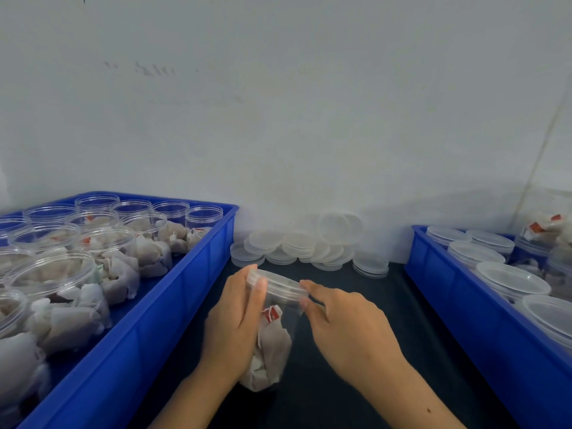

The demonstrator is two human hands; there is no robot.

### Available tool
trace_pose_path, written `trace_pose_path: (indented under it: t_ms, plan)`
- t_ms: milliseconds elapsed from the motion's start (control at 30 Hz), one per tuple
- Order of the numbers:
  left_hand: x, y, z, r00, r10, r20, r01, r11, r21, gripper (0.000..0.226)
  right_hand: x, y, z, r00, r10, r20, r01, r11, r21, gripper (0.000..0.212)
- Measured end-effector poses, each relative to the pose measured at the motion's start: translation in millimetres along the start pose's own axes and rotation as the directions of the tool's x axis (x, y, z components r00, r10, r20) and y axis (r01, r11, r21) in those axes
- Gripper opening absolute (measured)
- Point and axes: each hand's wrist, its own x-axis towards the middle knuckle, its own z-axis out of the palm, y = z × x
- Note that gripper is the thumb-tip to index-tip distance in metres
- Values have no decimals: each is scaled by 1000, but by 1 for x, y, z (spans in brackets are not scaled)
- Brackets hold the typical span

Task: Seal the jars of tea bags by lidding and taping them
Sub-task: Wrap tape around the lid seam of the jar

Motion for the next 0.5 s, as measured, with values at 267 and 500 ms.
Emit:
trace_pose_path:
  t_ms: [267, 500]
  plan:
    - [5, 1, -2, 992, -112, 64, 116, 991, -66, 83, -4, -1, -9, 986, 7, 167, -27, 993, 118, 50]
    - [6, -3, -9, 992, -80, 99, 100, 970, -222, 75, -3, 0, -17, 944, 143, 298, -165, 985, 48, 33]
